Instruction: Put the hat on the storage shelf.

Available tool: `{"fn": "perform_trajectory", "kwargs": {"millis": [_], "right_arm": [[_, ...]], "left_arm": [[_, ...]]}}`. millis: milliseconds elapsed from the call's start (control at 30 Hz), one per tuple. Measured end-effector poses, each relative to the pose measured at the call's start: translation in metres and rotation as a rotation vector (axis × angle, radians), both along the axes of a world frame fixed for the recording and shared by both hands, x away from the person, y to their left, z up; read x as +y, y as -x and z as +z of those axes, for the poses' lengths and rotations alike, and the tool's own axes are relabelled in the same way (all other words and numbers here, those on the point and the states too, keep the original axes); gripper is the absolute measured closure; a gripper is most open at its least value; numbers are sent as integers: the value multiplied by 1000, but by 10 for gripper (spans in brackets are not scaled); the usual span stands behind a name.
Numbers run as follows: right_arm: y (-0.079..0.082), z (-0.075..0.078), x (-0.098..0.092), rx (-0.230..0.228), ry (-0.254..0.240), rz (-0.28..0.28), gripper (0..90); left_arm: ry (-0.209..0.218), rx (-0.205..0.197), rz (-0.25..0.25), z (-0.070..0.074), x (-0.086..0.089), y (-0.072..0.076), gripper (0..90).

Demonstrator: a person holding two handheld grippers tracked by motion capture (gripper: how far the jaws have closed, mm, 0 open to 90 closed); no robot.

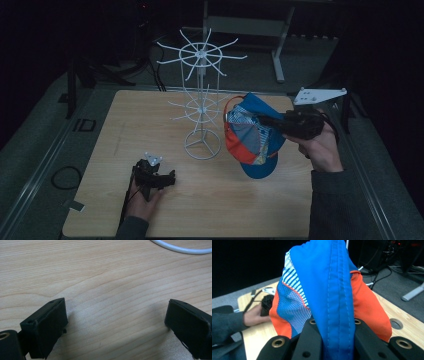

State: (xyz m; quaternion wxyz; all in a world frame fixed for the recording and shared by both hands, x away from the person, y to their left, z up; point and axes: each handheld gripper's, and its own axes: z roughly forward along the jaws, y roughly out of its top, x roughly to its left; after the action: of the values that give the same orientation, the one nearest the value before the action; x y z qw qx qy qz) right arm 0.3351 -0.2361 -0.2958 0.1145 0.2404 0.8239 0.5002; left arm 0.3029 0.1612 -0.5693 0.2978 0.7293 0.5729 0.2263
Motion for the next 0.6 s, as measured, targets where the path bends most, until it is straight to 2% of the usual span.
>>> {"fn": "perform_trajectory", "kwargs": {"millis": [200,600], "right_arm": [[-1,4,0,3,-28,-4,873],[-3,9,0,-12,-51,-20,872]], "left_arm": [[0,0,0,0,0,0,46],[0,0,0,0,0,0,46]]}}
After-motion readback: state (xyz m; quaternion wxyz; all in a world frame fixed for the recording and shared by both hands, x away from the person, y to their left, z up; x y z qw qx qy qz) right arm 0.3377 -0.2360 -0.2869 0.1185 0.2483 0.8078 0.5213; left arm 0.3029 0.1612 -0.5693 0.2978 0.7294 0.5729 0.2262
